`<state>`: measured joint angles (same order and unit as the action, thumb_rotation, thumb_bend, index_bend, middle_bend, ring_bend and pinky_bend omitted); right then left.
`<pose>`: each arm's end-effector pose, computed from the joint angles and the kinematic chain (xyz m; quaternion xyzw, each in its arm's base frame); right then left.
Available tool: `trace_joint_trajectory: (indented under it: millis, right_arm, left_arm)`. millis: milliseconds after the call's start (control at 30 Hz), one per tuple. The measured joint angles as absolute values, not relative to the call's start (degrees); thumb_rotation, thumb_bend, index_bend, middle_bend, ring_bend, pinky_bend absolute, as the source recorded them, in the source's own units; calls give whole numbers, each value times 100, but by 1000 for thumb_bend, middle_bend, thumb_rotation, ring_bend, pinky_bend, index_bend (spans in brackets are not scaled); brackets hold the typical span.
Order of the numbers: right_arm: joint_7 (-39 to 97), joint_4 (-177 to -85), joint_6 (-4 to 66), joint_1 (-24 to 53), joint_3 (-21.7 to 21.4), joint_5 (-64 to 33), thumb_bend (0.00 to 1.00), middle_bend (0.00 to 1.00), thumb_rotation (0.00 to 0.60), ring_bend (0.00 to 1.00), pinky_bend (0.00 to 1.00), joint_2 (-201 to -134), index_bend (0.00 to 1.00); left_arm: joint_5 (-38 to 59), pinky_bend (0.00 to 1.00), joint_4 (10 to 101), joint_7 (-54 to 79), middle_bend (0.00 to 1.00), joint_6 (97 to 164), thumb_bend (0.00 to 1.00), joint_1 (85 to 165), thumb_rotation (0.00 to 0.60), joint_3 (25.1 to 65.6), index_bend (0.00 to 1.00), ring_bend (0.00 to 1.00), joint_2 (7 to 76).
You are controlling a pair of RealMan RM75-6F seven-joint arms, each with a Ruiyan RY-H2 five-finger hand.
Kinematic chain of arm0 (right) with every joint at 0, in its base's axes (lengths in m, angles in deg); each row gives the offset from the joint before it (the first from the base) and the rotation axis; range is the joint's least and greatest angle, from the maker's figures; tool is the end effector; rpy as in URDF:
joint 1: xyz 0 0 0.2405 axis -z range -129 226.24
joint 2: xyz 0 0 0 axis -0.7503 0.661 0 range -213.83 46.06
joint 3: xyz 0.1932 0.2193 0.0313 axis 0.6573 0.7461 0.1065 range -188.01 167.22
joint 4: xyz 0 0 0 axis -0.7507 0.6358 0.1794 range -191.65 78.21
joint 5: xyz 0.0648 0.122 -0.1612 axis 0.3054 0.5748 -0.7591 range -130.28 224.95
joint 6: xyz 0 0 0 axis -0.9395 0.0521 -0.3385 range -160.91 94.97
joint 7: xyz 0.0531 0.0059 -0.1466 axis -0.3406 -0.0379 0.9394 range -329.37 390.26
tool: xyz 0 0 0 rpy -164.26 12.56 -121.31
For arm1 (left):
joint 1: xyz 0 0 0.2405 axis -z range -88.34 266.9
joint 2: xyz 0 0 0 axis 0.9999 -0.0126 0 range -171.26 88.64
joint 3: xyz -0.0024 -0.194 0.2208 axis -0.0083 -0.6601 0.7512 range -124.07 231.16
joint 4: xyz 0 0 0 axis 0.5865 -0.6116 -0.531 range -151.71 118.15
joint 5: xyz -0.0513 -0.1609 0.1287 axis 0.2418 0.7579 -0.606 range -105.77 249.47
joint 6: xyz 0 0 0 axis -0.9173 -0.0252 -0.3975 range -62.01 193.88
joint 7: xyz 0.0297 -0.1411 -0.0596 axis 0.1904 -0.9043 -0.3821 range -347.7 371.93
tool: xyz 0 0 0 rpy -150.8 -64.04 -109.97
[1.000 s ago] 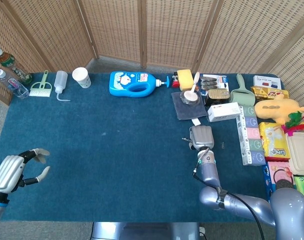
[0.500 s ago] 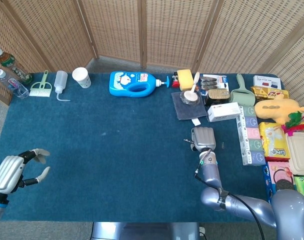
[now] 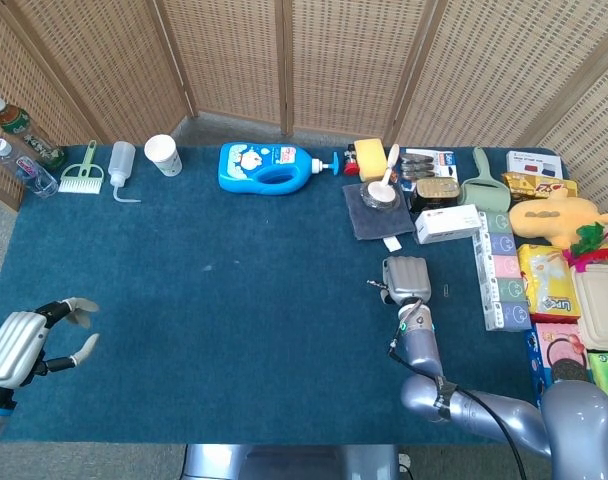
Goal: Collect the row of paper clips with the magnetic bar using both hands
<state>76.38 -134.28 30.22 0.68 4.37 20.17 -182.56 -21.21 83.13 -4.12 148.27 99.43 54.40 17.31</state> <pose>-0.1996 -0.4078 -0.0536 0.6604 -0.4550 0.2178 0.5562 -0.2980 0.2067 0.1717 -0.6038 -0.4619 -0.4762 0.4419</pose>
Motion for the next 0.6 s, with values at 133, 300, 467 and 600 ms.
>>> trace_joint_trajectory:
  millis: [133,300,467,600]
  right_arm:
    - [7656,-13381,3009,59,438,2023,435,849,600,915,1000,-18290,649]
    - [7705,-13455,3084,42,466,1970,435,849,600,916,1000,-18232,650]
    - [7763,-13649,3211,50,520,1955,435,849,600,916,1000,-18062,650]
    - [7795,-13793,3282,81,543,1957,435,849,600,916,1000,-17920,650]
  left_arm:
    - [-2111,917,8310,-411,510,14833,315,9940,352,5435,341,472,1732]
    - [-2109,917,8303,-413,509,14821,316,9949,351,5430,341,472,1735]
    - [-2115,917,8291,-422,509,14810,316,9959,352,5429,341,472,1755]
    - [-2122,917,8286,-425,509,14800,316,9971,350,5426,340,472,1768]
